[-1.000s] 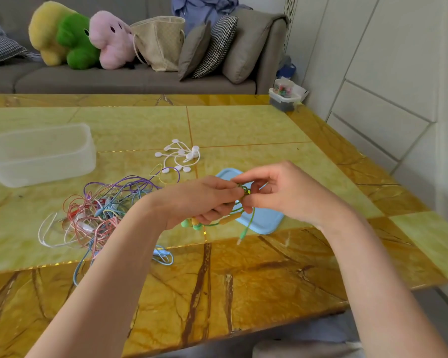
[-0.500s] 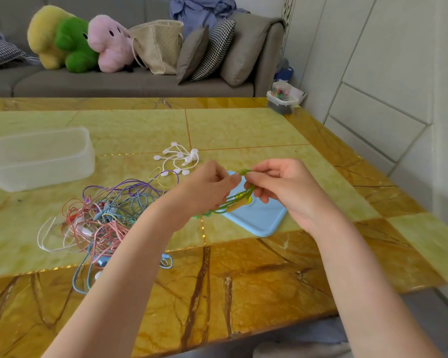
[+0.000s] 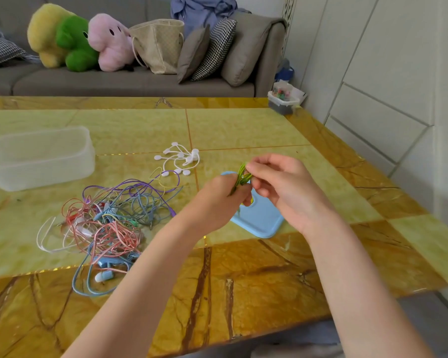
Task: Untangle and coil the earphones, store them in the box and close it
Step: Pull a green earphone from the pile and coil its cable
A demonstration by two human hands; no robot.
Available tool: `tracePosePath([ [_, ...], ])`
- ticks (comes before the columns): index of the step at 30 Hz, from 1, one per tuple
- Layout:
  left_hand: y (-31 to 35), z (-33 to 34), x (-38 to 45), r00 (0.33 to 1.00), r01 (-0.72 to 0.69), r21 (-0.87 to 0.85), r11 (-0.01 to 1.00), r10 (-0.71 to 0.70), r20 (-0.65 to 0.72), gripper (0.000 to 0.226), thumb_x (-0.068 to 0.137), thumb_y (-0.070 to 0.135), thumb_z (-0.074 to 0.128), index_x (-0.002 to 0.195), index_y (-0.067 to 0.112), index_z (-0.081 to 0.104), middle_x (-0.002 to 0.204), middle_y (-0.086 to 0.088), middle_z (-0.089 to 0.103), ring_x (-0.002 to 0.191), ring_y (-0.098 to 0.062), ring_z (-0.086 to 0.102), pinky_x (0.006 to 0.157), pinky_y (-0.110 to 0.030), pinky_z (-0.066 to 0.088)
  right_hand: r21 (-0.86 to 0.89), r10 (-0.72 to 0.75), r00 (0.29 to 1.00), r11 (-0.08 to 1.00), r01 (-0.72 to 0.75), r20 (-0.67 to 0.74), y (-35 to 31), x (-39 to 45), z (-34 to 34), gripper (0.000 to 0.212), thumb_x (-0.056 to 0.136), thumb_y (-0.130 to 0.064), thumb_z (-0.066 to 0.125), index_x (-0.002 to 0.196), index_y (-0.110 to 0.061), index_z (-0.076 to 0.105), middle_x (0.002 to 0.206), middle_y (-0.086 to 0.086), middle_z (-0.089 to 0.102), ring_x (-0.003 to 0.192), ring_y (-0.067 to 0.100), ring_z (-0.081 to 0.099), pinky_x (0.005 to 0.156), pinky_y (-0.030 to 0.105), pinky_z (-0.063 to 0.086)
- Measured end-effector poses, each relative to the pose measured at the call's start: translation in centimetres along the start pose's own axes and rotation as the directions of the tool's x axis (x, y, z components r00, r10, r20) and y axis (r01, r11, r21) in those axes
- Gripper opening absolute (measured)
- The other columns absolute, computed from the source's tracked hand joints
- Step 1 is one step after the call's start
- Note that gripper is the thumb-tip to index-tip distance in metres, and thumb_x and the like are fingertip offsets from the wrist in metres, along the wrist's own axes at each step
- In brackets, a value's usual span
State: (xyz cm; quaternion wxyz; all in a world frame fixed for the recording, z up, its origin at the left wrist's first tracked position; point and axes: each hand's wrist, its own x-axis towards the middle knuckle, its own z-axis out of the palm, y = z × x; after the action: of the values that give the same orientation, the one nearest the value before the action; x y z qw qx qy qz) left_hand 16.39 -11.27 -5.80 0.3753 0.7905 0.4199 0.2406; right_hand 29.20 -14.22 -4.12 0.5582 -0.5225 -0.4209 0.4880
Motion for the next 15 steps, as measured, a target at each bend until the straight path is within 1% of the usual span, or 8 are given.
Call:
tracePosePath([
  [1, -0.11, -0.23, -0.16, 1.0, 0.005, -0.006, 1.0, -0.005, 0.01, 0.032, 0.098, 0.016, 0.042, 0.067, 0.016, 0.051, 0.057, 0.01, 0.042, 0.045, -0.001, 0.039, 0.045, -0.013, 0.03, -0.085, -0.009, 0.999, 0.996, 0.012, 0.036, -0.24, -0.11, -0.11, 0.004, 0.084, -0.008, 0.065, 0.088, -0.007, 0.063, 0.063, 0.002, 0.05, 0.048, 0.01, 0.041, 0.044, 0.016, 0.035],
  [2, -0.23, -0.36, -0.32, 1.0, 0.007, -0.008, 1.0, -0.007, 0.024, 0.034, 0.098, 0.016, 0.041, 0.065, 0.016, 0.05, 0.056, 0.009, 0.041, 0.041, 0.001, 0.039, 0.043, -0.013, 0.029, -0.163, 0.0, 0.997, 0.987, 0.012, 0.075, -0.36, -0.22, -0.28, 0.013, 0.081, -0.013, 0.069, 0.093, -0.008, 0.065, 0.066, 0.0, 0.052, 0.048, 0.009, 0.042, 0.045, 0.016, 0.035],
  [4, -0.44, -0.43, -0.43, 0.998, -0.001, 0.001, 1.0, 0.001, 0.058, 0.032, 0.099, 0.016, 0.039, 0.071, 0.013, 0.055, 0.061, 0.007, 0.046, 0.043, 0.001, 0.039, 0.044, -0.012, 0.029, -0.253, 0.012, 0.991, 0.967, 0.022, 0.134, -0.31, -0.36, -0.36, 0.023, 0.077, -0.015, 0.072, 0.099, -0.011, 0.067, 0.069, -0.001, 0.054, 0.047, 0.009, 0.045, 0.048, 0.018, 0.038],
  [6, -0.47, -0.46, -0.4, 0.996, -0.015, -0.002, 1.0, 0.015, 0.084, 0.03, 0.099, 0.017, 0.038, 0.081, 0.012, 0.062, 0.068, 0.007, 0.052, 0.049, -0.002, 0.04, 0.047, -0.012, 0.031, -0.295, -0.038, 0.987, 0.952, 0.083, 0.157, -0.13, -0.44, -0.17, 0.019, 0.077, -0.009, 0.072, 0.096, -0.006, 0.068, 0.066, 0.003, 0.057, 0.048, 0.013, 0.048, 0.049, 0.019, 0.04],
  [8, -0.46, -0.57, -0.46, 0.996, -0.024, -0.023, 0.999, 0.026, 0.091, 0.029, 0.099, 0.017, 0.039, 0.08, 0.016, 0.06, 0.068, 0.009, 0.053, 0.048, -0.001, 0.039, 0.047, -0.012, 0.031, -0.307, -0.095, 0.984, 0.942, 0.138, 0.149, -0.07, -0.44, -0.09, 0.012, 0.078, -0.003, 0.071, 0.089, -0.001, 0.068, 0.063, 0.007, 0.058, 0.048, 0.016, 0.049, 0.05, 0.02, 0.042],
  [10, -0.4, -0.76, -0.52, 0.995, -0.023, -0.051, 0.998, 0.028, 0.099, 0.029, 0.099, 0.016, 0.041, 0.075, 0.016, 0.057, 0.056, 0.015, 0.053, 0.043, 0.001, 0.038, 0.044, -0.011, 0.029, -0.32, -0.124, 0.983, 0.934, 0.162, 0.134, -0.23, -0.43, -0.24, 0.005, 0.078, -0.001, 0.07, 0.083, 0.0, 0.067, 0.062, 0.012, 0.059, 0.046, 0.014, 0.05, 0.05, 0.02, 0.044],
  [12, -0.45, -0.8, -0.57, 0.993, -0.001, -0.071, 0.997, 0.009, 0.116, 0.03, 0.098, 0.018, 0.044, 0.071, 0.017, 0.056, 0.04, 0.02, 0.046, 0.04, -0.001, 0.035, 0.041, -0.01, 0.026, -0.363, -0.134, 0.983, 0.916, 0.17, 0.122, -0.33, -0.37, -0.4, 0.002, 0.079, -0.001, 0.069, 0.079, -0.002, 0.067, 0.061, 0.013, 0.062, 0.044, 0.011, 0.053, 0.051, 0.018, 0.047],
  [15, -0.74, -0.56, -0.64, 0.991, 0.062, -0.143, 0.988, -0.043, 0.127, 0.023, 0.095, 0.022, 0.051, 0.077, 0.015, 0.062, 0.04, 0.018, 0.042, 0.042, -0.001, 0.034, 0.043, -0.011, 0.029, -0.44, -0.15, 0.983, 0.879, 0.182, 0.108, -0.03, -0.09, -0.46, 0.004, 0.079, -0.001, 0.07, 0.077, -0.004, 0.068, 0.058, 0.011, 0.065, 0.043, 0.011, 0.058, 0.053, 0.018, 0.049],
])
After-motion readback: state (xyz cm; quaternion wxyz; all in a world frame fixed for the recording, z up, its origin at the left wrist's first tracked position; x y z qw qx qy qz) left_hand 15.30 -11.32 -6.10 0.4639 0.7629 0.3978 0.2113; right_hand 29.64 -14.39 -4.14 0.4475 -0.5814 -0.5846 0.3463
